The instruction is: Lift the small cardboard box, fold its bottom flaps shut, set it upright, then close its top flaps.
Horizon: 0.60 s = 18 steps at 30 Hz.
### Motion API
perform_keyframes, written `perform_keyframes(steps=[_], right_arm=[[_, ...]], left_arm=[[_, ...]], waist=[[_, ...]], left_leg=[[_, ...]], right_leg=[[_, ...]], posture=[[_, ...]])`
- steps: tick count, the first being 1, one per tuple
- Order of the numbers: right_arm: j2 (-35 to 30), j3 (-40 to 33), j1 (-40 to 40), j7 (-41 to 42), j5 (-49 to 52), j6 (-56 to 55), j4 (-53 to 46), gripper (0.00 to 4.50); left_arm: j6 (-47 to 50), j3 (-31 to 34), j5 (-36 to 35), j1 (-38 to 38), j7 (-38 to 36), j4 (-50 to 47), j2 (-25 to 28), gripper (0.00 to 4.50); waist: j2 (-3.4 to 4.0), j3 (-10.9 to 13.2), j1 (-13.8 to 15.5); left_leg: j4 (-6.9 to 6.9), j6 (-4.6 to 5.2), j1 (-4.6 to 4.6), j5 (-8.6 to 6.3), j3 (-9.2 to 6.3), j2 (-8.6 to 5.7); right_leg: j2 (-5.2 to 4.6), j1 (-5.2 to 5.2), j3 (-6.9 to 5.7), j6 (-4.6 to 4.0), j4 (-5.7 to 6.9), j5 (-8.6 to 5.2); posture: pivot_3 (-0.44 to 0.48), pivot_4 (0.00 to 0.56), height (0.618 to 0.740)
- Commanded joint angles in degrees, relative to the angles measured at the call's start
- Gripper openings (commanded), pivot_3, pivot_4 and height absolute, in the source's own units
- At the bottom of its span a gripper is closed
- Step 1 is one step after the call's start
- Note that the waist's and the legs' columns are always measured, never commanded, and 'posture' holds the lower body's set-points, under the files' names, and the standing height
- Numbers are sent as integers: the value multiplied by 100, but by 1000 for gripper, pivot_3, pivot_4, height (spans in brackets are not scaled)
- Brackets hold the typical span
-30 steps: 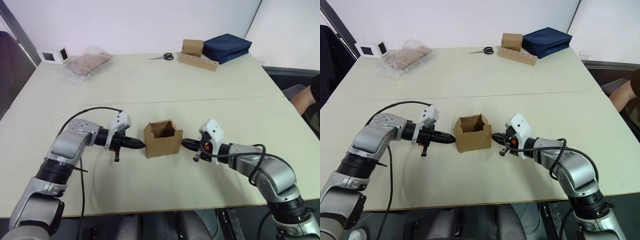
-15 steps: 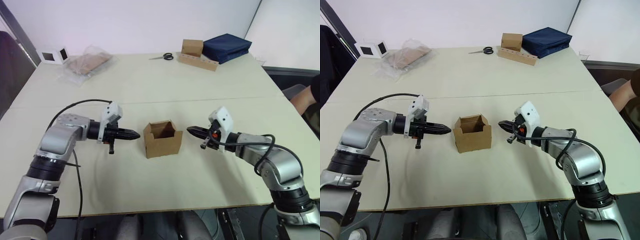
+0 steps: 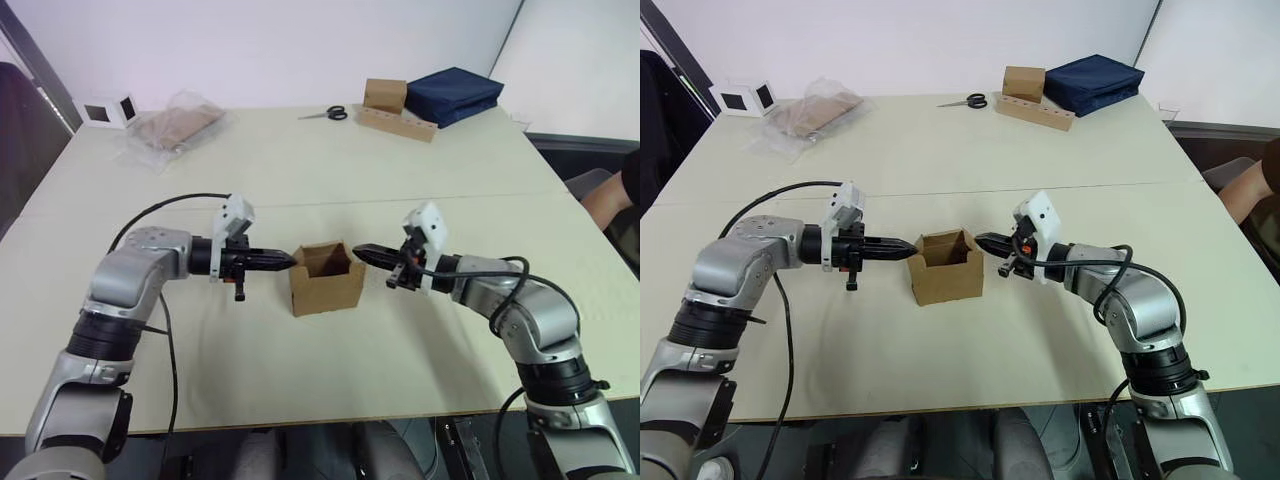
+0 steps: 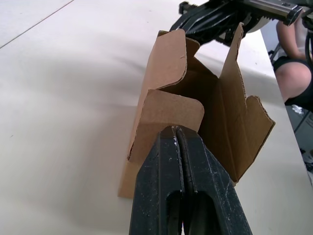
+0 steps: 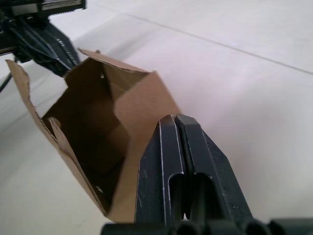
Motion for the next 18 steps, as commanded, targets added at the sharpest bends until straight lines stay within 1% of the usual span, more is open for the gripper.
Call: perform_keyframes(steps=[1, 9, 18], right_arm=[[69, 163, -34, 150, -5, -62, -54, 0], [87, 436, -45, 261, -353, -334, 281, 0], [41, 481, 7, 314, -511, -389, 299, 0]], left_arm=[[-155, -121, 87, 32, 70, -144, -32, 13], [-389, -378, 363, 66, 232, -8, -115, 13], [-357, -355, 348, 6, 292, 15, -147, 13]], waist=[[0, 0, 0], [1, -4, -2], [1, -10, 0]], left_leg=[[0, 0, 0, 0, 0, 0], [0, 0, 4, 0, 1, 0], [0, -1, 8, 0, 0, 0]], right_leg=[[0, 0, 0, 0, 0, 0], [0, 2, 0, 0, 0, 0], [0, 6, 0, 0, 2, 0]], posture=[[0, 150, 740], [0, 150, 740], [0, 150, 740]])
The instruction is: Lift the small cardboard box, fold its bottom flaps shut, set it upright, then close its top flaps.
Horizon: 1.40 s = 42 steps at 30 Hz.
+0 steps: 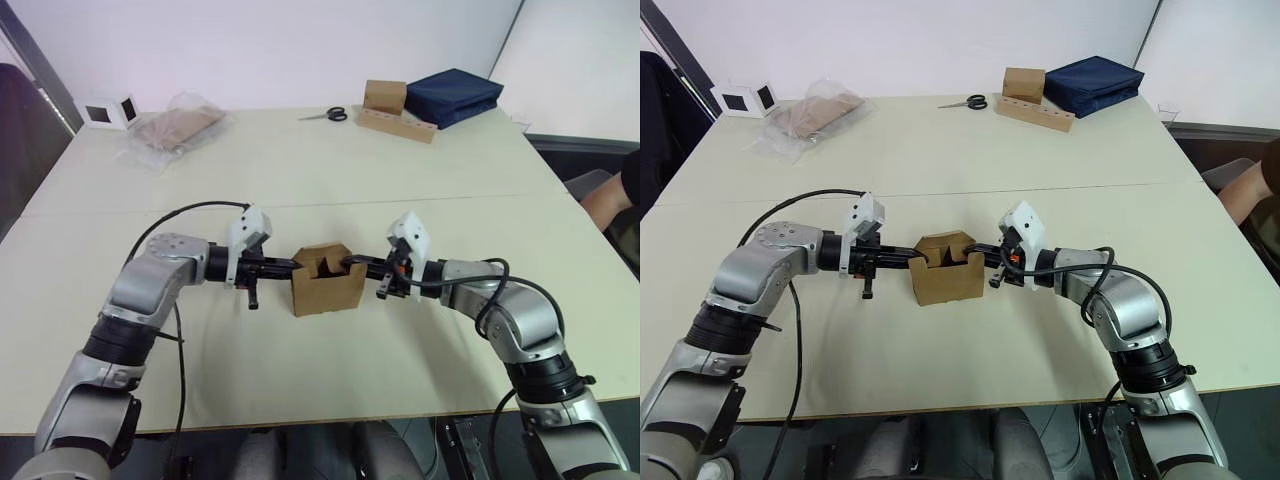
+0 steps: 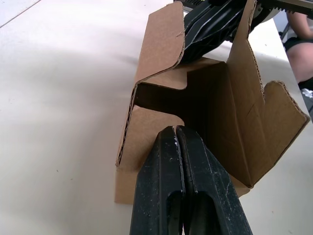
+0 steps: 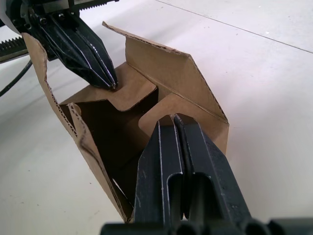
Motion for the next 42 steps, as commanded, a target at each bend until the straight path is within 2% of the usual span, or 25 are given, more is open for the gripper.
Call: perform_keyframes(steps=[1, 9, 16, 21, 24, 33, 37, 42], right_arm=[[-16, 90, 23, 16, -128, 2, 16, 0], [18, -316, -133, -44, 205, 205, -330, 0], [-3, -958, -331, -280, 879, 717, -830, 0], [-159, -1294, -282, -419, 1316, 1082, -1279, 0], [-251, -1366, -141, -417, 1689, 1327, -1782, 0], [-359, -994, 120, -517, 1860, 1413, -2359, 0], [-328, -585, 225, -580, 1590, 1289, -2324, 0], [-290, -265, 224, -577, 1345, 1121, -2181, 0]], left_arm=[[16, 33, 1, -49, 27, -17, 18, 13], [226, 552, -598, -65, 82, -275, -58, 13], [446, 916, -934, -10, 9, -442, 222, 13], [349, 1011, -903, -205, 8, -104, 348, 13], [197, 979, -787, -567, 64, 410, 226, 13], [-257, 694, -415, -1196, -49, 1502, -203, 13], [-579, 514, -165, -1471, -163, 2082, -477, 13], [-727, 503, -80, -1613, -332, 2351, -610, 13]], waist=[[0, 0, 0], [0, -1, -1], [0, 0, -3], [0, 0, 8], [0, 0, 26], [0, 0, -8], [0, 0, 7], [0, 0, -3]], left_leg=[[0, 0, 0, 0, 0, 0], [0, 0, 0, 0, 0, 0], [-1, 0, -3, 0, -1, 0], [-2, 0, -2, 0, -1, 0], [-1, 0, -3, 0, -1, 0], [-2, 0, -3, 0, -1, 0], [-2, 0, -4, 0, -1, -1], [-1, 0, -5, 0, 0, -2]], right_leg=[[0, 0, 0, 0, 0, 0], [0, 0, 0, 0, 0, 0], [0, -4, 0, 0, 0, 0], [-1, -3, 0, 0, -1, 0], [-1, -1, -1, 0, 0, 0], [1, -3, -2, 0, -2, 0], [0, -3, -2, 0, -3, 0], [0, -4, -1, 0, -4, 0]], posture=[[0, 150, 740], [0, 150, 740], [0, 150, 740], [0, 150, 740], [0, 150, 740], [0, 150, 740], [0, 150, 740], [0, 150, 740]])
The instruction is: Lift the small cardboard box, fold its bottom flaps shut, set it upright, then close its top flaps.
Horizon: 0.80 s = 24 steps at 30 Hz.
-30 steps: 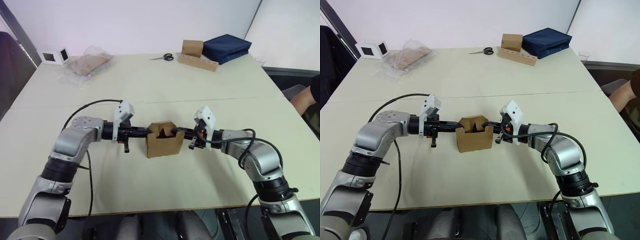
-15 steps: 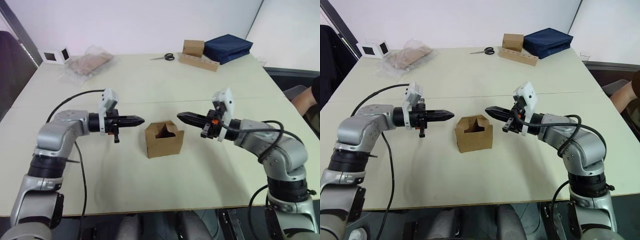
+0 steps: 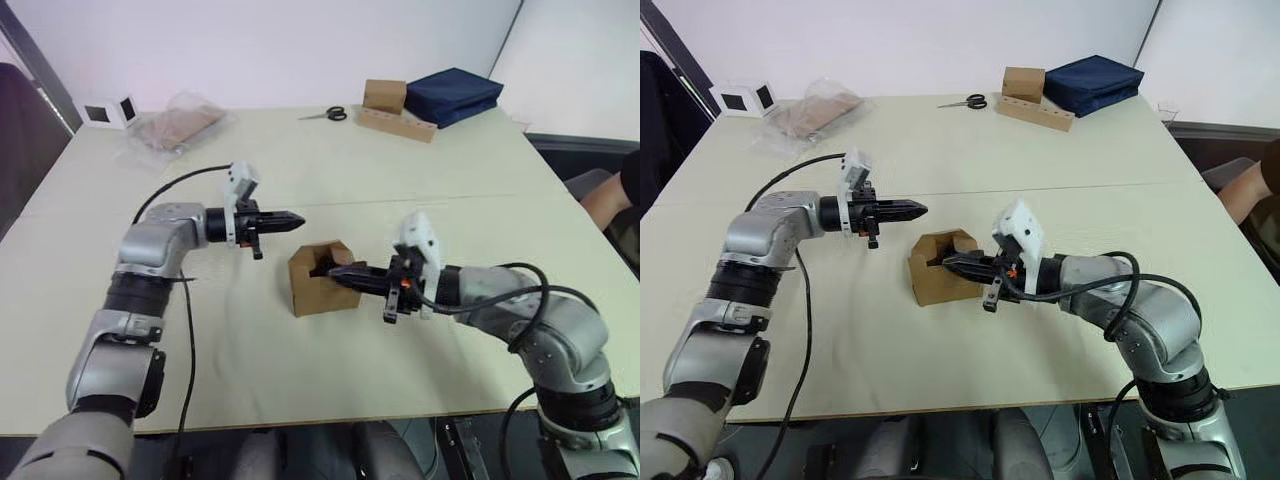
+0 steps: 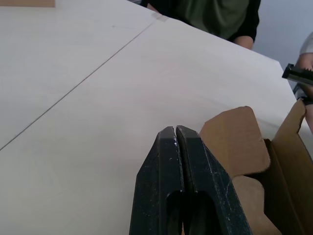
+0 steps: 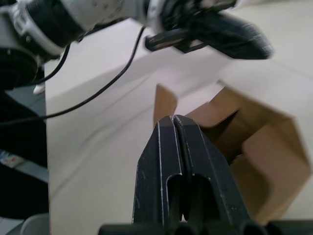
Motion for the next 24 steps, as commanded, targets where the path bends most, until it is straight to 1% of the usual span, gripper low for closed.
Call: perform_keyframes(steps=[1, 9, 13, 17, 24], right_arm=[[33, 141, -31, 0, -156, -236, -12, 0], [42, 311, -77, 67, -322, -369, 183, 0], [73, 401, -143, 117, -440, -445, 351, 0], [116, 464, -211, 170, -523, -506, 539, 0], [196, 559, -247, 285, -654, -601, 835, 0]], left_arm=[[-177, 57, 48, -221, -134, 97, -52, 13], [-748, -200, 482, -260, -354, 875, -297, 13], [-1036, -313, 676, -349, -489, 1273, -511, 13], [-1276, -382, 846, -405, -650, 1479, -638, 13], [-1426, -377, 968, -422, -801, 1579, -680, 13]], waist=[[0, 0, -9], [0, 0, 3], [0, 0, 4], [0, 0, 0], [0, 0, -3]], left_leg=[[0, 0, 0, 0, 0, 0], [0, 0, 0, 0, 0, 0], [0, 0, 0, 0, 0, 0], [0, 0, 0, 0, 0, 0], [0, 0, 0, 0, 0, 0]], right_leg=[[0, -1, 0, 0, 0, 0], [0, 0, 0, 0, 0, 0], [0, -1, 0, 0, 0, 0], [0, -1, 0, 0, 0, 0], [1, -2, 0, 0, 1, 0]], posture=[[0, 150, 740], [0, 150, 740], [0, 150, 740], [0, 150, 740], [0, 150, 740]])
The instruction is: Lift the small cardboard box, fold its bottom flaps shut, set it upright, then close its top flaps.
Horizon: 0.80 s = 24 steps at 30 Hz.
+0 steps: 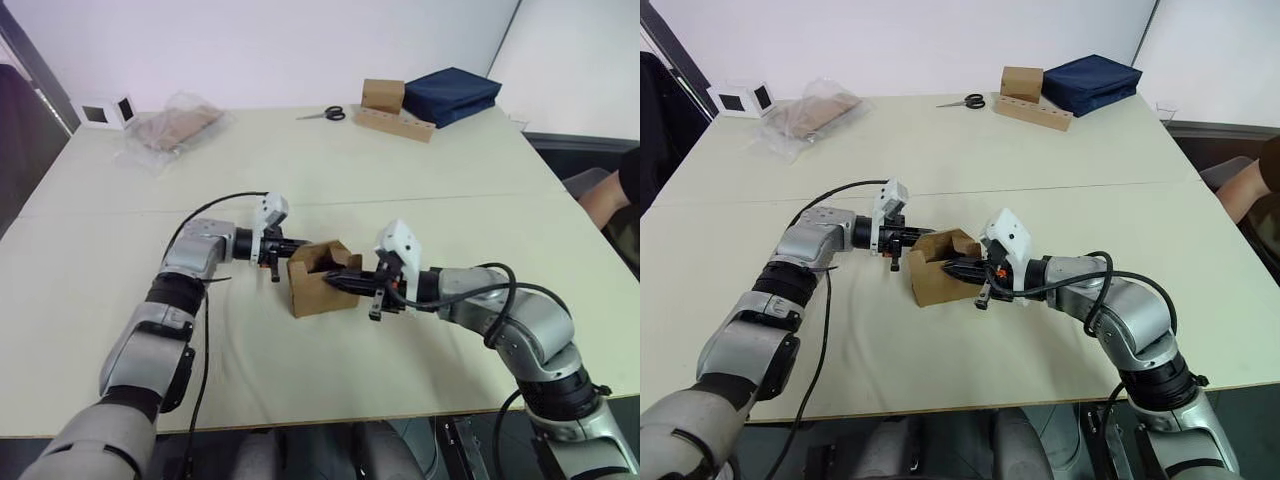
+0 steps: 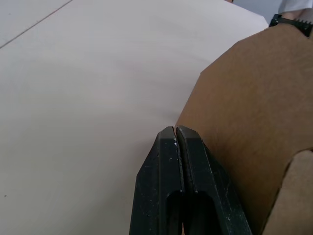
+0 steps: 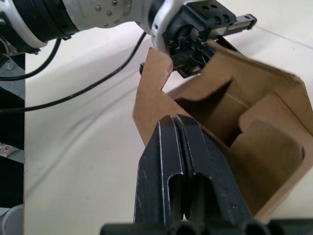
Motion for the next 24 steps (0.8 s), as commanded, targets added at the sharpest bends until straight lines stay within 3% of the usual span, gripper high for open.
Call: perform_keyframes(steps=[1, 24], right_arm=[[98, -3, -124, 89, -34, -166, 51, 0], [142, 430, -211, 411, -754, -417, 680, 0]], left_arm=[[-136, 65, 34, -167, -117, -66, -7, 13], [-273, 92, 114, -87, -106, -81, -73, 13]], waist=[[0, 0, 0], [0, 0, 0]], left_leg=[[0, 0, 0, 0, 0, 0], [1, -1, 0, 0, -1, 0]], right_leg=[[0, 0, 0, 0, 0, 0], [-1, 1, 0, 0, 1, 0]], posture=[[0, 150, 740], [0, 150, 740]])
